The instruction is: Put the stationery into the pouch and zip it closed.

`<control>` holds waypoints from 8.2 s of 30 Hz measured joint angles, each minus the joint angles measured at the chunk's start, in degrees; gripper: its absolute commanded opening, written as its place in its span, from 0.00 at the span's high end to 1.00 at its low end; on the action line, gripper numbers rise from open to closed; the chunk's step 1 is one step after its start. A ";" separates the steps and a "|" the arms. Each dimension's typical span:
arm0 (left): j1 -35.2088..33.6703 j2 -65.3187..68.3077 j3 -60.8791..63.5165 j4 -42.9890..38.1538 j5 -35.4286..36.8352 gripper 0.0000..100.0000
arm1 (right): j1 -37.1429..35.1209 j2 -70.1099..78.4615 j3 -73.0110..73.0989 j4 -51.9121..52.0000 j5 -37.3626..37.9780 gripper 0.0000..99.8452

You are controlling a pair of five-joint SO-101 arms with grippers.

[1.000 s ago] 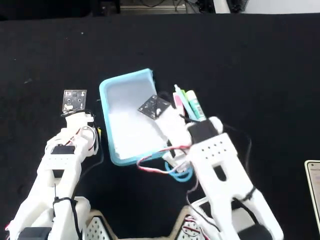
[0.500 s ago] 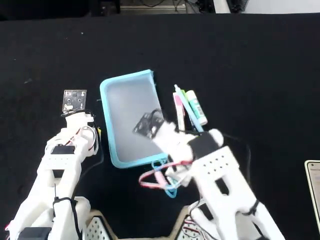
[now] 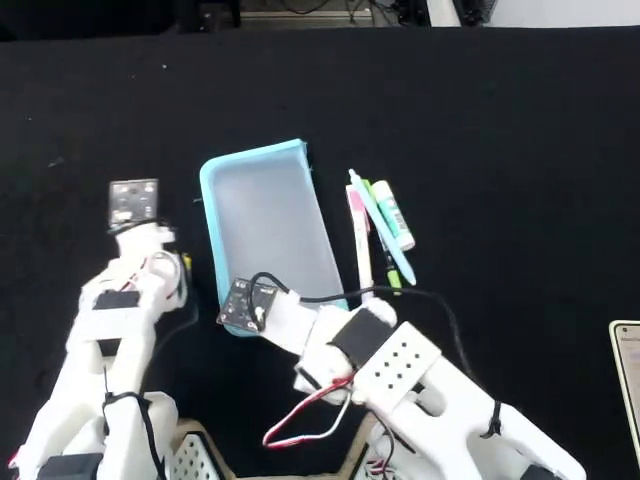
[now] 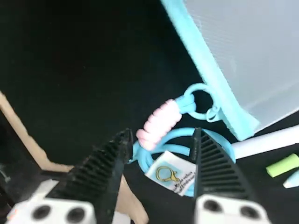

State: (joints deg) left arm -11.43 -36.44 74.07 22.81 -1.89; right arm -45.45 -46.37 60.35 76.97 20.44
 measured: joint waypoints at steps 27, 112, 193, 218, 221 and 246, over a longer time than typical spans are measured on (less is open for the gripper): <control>-5.27 0.00 0.00 0.00 5.19 0.85 | 9.76 0.00 7.91 -6.51 2.81 0.80; -5.27 0.00 0.00 -2.11 5.19 0.85 | 21.80 0.00 5.36 -4.75 13.01 0.82; 12.84 0.09 -2.02 -0.70 1.14 0.84 | 4.57 -24.18 9.93 -46.07 -12.13 0.99; 5.63 0.09 -2.64 2.81 1.05 0.84 | 2.11 -32.70 26.11 -46.86 -2.46 0.99; 5.63 0.09 -8.62 12.57 1.05 0.84 | 2.11 -32.70 26.11 -46.77 -1.93 0.99; 5.54 -33.23 -10.29 30.51 -1.85 0.79 | 4.31 -32.70 24.18 -40.26 2.02 0.99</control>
State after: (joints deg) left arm -5.89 -69.67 63.78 53.32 -3.74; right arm -41.14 -79.08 84.53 36.70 22.46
